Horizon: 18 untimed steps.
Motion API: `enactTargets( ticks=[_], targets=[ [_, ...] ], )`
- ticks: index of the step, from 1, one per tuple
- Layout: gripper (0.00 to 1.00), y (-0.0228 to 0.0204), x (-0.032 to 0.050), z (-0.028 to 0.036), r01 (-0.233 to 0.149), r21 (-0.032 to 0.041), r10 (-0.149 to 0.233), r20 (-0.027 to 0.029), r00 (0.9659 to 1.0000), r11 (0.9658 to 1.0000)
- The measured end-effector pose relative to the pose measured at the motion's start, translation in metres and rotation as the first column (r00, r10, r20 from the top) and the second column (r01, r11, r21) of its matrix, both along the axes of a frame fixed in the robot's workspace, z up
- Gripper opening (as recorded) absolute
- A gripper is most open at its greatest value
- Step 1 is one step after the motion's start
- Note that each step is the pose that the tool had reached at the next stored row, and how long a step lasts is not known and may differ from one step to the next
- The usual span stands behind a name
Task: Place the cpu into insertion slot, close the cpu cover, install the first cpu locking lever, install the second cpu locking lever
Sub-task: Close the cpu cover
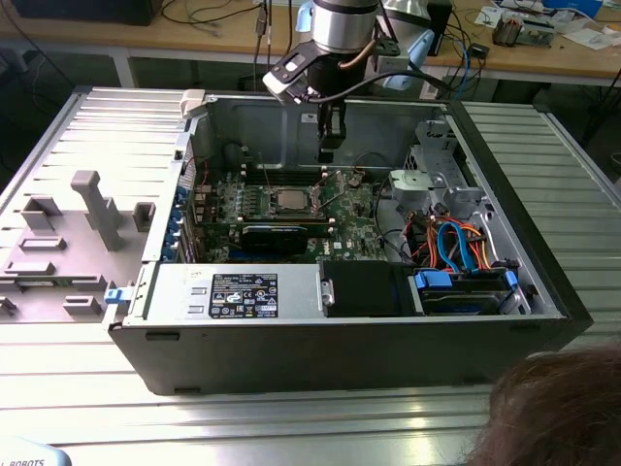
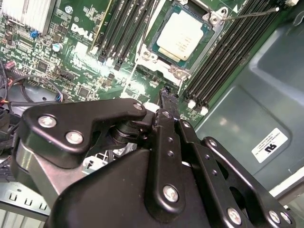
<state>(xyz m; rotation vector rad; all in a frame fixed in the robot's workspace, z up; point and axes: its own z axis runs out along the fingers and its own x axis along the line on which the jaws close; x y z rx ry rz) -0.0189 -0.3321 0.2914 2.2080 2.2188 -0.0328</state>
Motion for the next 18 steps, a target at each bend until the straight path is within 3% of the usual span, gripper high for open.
enactTargets(
  ticks=[11,18],
  targets=[
    [0.11,0.0001,0.0086,-0.0014,0.000,0.0001,0.000,0.0000,1.0000,1.0000],
    [0.11,0.0000,0.0186,-0.0035,0.000,-0.0001,0.000,-0.0004,1.0000,1.0000]
  ],
)
